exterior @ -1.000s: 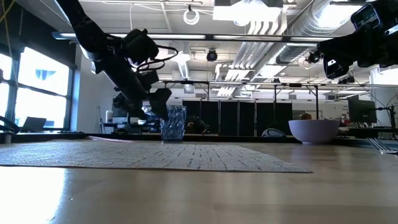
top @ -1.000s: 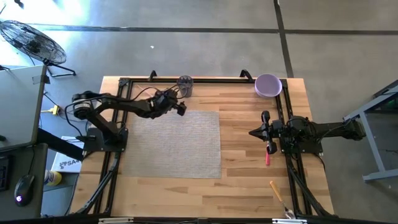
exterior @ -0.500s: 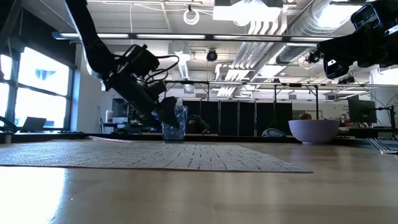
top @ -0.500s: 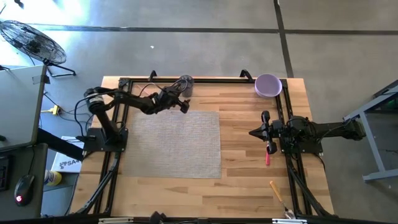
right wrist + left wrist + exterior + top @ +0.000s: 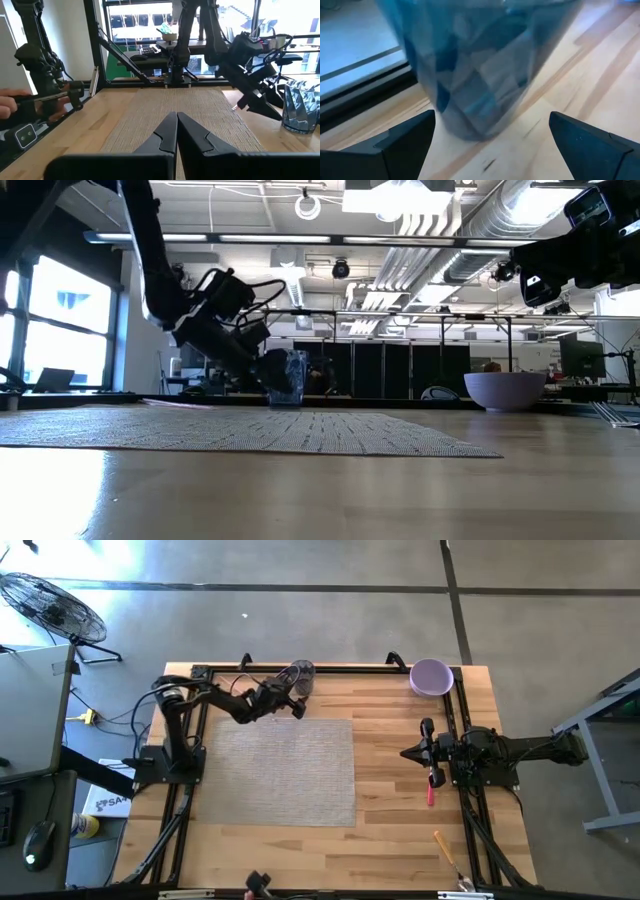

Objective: Pick & Place Utensil
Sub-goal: Put the blue cup on the top right of the gray mat

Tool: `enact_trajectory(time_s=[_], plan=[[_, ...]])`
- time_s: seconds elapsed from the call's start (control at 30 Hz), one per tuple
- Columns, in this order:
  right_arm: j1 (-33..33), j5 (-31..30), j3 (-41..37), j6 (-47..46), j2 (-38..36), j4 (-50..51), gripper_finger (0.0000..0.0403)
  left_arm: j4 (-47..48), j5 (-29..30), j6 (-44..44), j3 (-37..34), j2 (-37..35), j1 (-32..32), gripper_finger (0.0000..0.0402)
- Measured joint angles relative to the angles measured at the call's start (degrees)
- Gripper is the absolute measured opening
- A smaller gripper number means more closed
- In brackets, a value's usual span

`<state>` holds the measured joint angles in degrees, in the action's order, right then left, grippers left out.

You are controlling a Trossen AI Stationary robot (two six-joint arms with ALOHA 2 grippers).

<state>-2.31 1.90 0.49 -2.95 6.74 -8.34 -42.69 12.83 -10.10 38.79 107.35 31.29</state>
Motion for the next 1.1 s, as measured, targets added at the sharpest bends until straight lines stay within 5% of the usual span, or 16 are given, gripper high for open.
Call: enact_trajectory(time_s=[0.33, 1.1], plan=[[0.0, 0.0, 0.0, 0.0, 0.0, 0.0, 0.0001, -6.4, 2.4, 4.4, 0.0, 1.3, 0.6, 0.0385], [0.0, 0.0, 0.0, 0.0, 0.0, 0.0, 0.0003, -0.6, -0.3, 0.8, 7.8, 5.1, 1.7, 0.0385]])
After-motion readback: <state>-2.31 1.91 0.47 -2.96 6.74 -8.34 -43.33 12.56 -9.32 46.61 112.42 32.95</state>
